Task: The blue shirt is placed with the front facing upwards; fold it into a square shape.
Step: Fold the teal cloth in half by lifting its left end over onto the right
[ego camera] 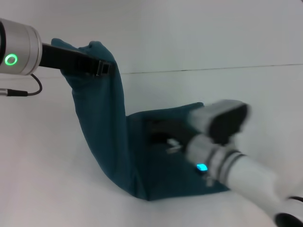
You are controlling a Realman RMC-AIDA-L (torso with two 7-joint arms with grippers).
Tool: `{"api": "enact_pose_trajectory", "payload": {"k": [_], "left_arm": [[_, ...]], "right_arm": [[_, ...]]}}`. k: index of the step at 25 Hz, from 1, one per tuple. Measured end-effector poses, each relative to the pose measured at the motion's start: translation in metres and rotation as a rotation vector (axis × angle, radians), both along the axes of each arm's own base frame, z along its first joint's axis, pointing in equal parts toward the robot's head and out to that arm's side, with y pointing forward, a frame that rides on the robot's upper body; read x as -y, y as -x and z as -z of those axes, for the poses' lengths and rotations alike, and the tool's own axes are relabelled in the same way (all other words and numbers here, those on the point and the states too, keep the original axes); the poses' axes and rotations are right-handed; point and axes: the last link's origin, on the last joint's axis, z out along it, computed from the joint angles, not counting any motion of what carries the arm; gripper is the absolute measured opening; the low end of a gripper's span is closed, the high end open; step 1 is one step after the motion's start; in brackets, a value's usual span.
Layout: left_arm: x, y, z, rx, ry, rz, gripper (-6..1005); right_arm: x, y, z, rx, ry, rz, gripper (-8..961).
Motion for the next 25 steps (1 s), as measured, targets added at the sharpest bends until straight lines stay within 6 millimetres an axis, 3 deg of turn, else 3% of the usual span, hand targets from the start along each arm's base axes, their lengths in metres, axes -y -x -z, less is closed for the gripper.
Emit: {"api": "enact_pose_trajectory", "payload": {"k": [6, 9, 13, 18, 25], "left_arm": [[-0.001, -0.003, 0.011, 0.026, 0.01, 0.013, 127], [-0.003, -0.009, 0.028, 0.077, 0.043, 0.032, 128], [-0.004, -0.013, 0.054, 0.101, 0.092, 0.041, 129], [-0.006, -0.017, 0.091, 0.156, 0.137, 0.034, 130], [-0.001, -0.009, 0.159, 0.201, 0.185, -0.004, 131]], "right_arm": [[-0.006, -0.069, -0.063, -0.083, -0.253, 0.115, 18], [-0.012, -0.108, -0.104, -0.112, -0.369, 0.197, 18], [-0.012, -0.143, -0.143, -0.122, -0.454, 0.286, 17], [-0.003, -0.163, -0.166, -0.136, -0.51, 0.328, 19], [0.001, -0.17, -0.173, -0.131, -0.533, 0.344, 20]]}}
